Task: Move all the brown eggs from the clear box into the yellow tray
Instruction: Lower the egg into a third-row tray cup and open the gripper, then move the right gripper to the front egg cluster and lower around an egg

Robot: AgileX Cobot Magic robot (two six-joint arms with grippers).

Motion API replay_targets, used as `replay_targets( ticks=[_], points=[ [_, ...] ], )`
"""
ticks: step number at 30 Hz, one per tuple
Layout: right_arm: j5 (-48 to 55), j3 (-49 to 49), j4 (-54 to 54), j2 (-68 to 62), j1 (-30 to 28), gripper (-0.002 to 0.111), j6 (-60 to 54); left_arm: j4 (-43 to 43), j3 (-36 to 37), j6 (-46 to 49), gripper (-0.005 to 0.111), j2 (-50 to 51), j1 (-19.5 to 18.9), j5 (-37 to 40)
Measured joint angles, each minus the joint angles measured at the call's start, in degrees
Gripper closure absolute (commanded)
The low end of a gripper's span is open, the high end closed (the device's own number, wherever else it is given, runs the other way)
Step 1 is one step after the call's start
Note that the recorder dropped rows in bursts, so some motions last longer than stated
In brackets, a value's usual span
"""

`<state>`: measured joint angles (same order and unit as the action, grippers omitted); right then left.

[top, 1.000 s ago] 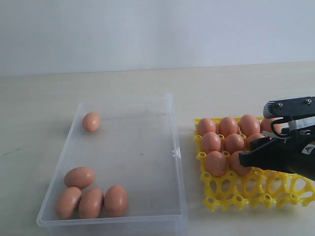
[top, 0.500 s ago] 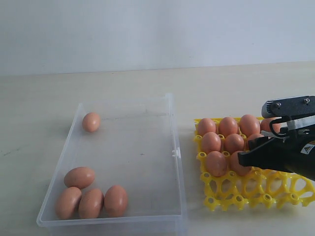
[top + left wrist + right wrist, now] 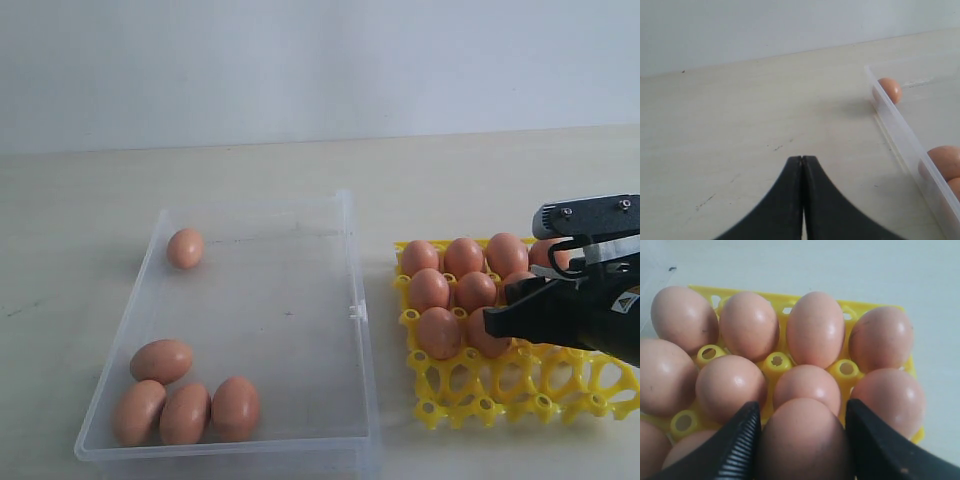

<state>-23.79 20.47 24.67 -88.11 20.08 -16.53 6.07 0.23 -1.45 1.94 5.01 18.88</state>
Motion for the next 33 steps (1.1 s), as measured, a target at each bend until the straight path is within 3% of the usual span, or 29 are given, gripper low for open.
replay_targets(
  ticks=[7, 19, 23, 27, 33],
  points=[
    [-0.4, 0.0, 0.0, 0.0, 0.0, 0.052, 0.0, 0.0, 0.0, 0.0, 0.107, 0.0, 0.0, 0.0],
    [-1.1, 0.0, 0.6, 0.1, 0.1, 0.052, 0.0, 0.0, 0.0, 0.0, 0.107, 0.0, 0.0, 0.0],
    [4.4, 2.4, 1.4, 2.2, 0.1, 0.052, 0.0, 0.0, 0.0, 0.0, 0.107, 0.0, 0.0, 0.0],
    [16.9, 9.3, 1.6, 5.4, 0.5, 0.061, -1.1, 0.0, 0.0, 0.0, 0.107, 0.0, 0.0, 0.0],
    [32.4, 22.4, 1.6, 6.7, 6.6, 0.087, -7.5, 0.0, 0.0, 0.0, 0.107, 0.0, 0.0, 0.0]
  ],
)
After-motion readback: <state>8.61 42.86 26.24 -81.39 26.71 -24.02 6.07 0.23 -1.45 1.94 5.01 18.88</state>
